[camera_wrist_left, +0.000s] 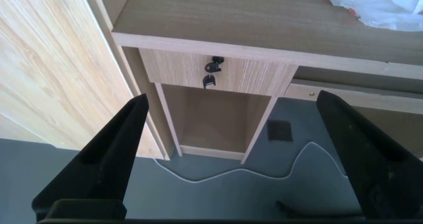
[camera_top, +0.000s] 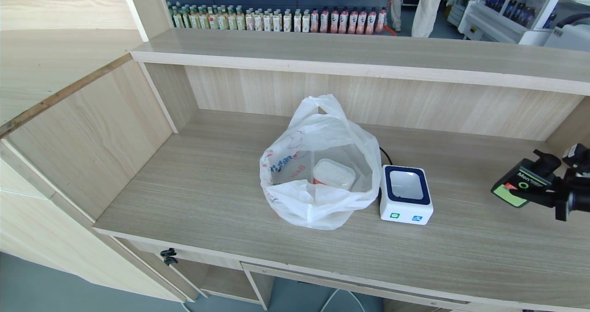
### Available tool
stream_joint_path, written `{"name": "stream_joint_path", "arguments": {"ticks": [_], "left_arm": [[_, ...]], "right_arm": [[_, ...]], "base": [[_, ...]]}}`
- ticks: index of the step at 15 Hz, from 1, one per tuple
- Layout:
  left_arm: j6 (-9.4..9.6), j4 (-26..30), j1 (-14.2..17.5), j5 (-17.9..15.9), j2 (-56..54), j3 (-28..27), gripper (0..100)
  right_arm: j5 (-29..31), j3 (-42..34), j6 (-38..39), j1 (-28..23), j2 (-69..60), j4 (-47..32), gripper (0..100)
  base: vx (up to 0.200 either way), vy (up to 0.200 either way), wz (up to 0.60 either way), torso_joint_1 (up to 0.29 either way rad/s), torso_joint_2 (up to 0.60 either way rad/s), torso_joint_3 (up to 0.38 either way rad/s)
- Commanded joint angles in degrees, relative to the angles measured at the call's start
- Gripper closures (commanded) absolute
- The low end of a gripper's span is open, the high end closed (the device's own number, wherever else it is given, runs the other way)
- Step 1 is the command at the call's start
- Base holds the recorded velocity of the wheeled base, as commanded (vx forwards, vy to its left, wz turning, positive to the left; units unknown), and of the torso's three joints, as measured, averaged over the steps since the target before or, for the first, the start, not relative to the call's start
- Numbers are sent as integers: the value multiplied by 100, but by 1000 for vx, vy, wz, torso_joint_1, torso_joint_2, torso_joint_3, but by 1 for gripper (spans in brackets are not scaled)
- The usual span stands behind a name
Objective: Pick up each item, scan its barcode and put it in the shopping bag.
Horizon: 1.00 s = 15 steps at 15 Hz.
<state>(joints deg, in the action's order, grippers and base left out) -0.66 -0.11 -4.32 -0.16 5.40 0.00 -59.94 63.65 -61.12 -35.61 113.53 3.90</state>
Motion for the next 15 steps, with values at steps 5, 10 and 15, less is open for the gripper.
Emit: {"name": "stream_joint_path", "arguments": {"ticks": [5,10,15], "left_arm": [[-4,-7,1,-2,5,0,0],[-4,-7,1,-2,5,0,0],[-4,-7,1,-2,5,0,0]], "right_arm": [[-563,-388,-559,291,-2177,32,100],[211,-1293,-901,1715,-4120,454,100],[703,-1953,-1991,2752,-4726,1051,100]], "base": [[0,0,0,0,0,0],[0,0,0,0,0,0],[0,0,0,0,0,0]]}}
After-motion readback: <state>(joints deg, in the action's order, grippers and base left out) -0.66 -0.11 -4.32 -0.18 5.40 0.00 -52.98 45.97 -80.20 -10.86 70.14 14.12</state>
